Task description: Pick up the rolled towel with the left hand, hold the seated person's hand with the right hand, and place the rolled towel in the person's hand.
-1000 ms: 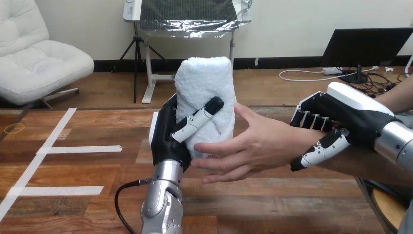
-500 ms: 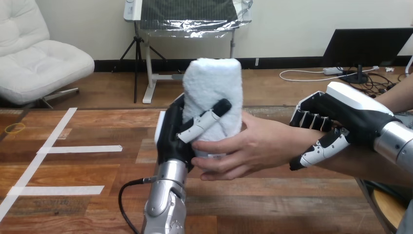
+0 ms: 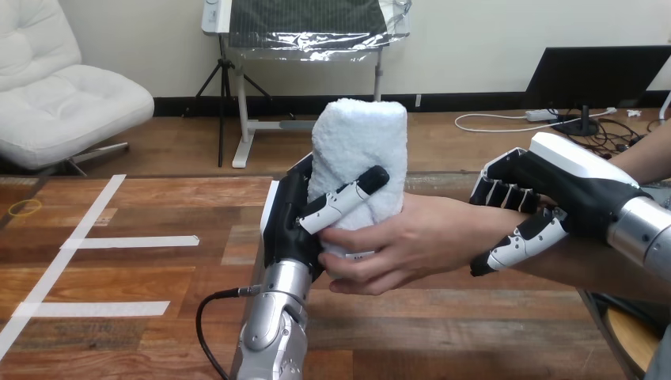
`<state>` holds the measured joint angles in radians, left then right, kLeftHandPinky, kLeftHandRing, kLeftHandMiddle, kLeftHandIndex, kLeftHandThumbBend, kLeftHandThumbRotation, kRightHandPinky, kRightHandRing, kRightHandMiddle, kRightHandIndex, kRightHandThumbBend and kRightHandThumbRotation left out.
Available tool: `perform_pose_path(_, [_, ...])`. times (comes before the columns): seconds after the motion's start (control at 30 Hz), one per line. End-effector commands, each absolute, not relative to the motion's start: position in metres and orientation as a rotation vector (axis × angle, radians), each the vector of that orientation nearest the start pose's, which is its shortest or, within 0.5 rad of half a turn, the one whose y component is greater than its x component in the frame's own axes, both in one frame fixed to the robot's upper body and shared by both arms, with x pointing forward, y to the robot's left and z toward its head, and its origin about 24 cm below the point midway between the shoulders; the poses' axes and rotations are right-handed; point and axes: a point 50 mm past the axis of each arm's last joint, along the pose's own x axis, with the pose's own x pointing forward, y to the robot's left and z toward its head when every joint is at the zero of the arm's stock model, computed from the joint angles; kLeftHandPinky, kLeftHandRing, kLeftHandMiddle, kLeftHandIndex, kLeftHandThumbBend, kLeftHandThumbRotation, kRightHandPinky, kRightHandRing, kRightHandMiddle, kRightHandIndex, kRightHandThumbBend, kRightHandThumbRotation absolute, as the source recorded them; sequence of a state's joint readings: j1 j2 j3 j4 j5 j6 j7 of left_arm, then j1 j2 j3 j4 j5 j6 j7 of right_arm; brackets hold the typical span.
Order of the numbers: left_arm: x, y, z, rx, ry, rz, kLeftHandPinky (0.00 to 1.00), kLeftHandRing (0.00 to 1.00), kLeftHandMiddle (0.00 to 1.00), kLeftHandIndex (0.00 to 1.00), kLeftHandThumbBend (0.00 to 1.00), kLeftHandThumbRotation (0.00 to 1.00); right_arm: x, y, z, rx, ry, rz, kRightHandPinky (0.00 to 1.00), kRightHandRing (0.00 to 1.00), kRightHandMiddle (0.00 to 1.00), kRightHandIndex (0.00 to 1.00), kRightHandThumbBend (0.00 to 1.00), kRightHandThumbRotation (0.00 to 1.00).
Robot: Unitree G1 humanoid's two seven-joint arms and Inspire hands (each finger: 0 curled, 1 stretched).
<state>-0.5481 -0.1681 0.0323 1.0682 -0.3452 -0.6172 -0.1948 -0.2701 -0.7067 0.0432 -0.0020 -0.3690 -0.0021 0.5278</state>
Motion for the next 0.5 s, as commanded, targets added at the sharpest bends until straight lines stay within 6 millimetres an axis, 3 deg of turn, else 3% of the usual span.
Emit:
perform_pose_path(0.0, [0.3154,-0.0583,0.1188,-0.571,-0.307,-0.545,0.27,0.33,0.38,0.40,0.81,0.00,0.2991,-0.2255,0.1583,-1.096,-0.084,0.417,0.40,0.44,0.49,0.50,0.89,0.10])
perform_pose_path(0.47, [0.3129,-0.0604,0.1174,-0.581,-0.296,-0.555,0.27,0.34,0.38,0.40,0.80,0.00,0.2981,-0.2250,0.1568,-1.091,-0.082,0.423,0.39,0.44,0.49,0.52,0.88,0.09])
